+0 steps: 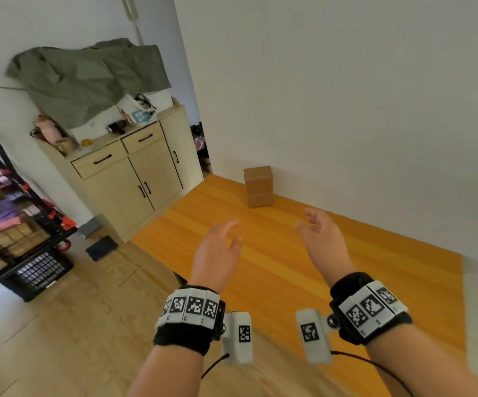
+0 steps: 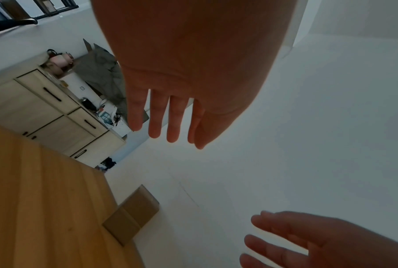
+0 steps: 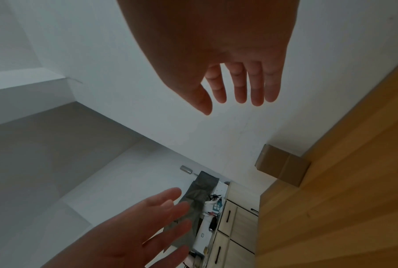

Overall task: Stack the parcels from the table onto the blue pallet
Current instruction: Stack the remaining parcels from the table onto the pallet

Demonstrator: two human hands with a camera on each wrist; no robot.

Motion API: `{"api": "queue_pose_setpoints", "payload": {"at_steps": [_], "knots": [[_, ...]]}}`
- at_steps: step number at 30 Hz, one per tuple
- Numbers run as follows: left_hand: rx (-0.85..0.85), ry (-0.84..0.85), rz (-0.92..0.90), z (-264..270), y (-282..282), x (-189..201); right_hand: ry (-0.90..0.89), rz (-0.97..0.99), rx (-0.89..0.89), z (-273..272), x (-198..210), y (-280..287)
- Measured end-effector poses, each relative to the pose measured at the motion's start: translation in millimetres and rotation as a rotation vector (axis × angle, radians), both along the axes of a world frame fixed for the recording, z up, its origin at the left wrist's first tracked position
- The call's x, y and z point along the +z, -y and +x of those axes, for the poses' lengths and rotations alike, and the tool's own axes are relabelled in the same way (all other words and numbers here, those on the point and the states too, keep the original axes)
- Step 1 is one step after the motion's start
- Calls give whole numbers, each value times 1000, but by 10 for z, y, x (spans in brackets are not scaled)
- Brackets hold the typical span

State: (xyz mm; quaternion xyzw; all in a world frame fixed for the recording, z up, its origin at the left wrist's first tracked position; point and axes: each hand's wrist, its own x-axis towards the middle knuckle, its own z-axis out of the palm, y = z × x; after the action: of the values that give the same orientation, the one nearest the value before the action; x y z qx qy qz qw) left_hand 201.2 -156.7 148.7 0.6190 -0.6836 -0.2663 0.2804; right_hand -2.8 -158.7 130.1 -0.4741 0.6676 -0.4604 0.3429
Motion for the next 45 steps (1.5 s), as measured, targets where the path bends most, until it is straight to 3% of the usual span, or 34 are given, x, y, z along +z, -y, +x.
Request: {"api": "queue_pose_setpoints", "payload": {"at_steps": [13, 31, 40, 45], "knots": [[61, -30, 79, 91, 1434, -210, -4, 133, 34, 129, -349, 1455], [-162, 11, 427, -135, 3745, -945, -103, 345, -62, 200, -796, 3347], [-284, -95, 520, -260, 4079, -1198, -33, 411, -89, 274, -1019, 3728], [-231, -243, 521, -274, 3959, -1247, 30, 396, -129, 274, -1061, 3650]]}}
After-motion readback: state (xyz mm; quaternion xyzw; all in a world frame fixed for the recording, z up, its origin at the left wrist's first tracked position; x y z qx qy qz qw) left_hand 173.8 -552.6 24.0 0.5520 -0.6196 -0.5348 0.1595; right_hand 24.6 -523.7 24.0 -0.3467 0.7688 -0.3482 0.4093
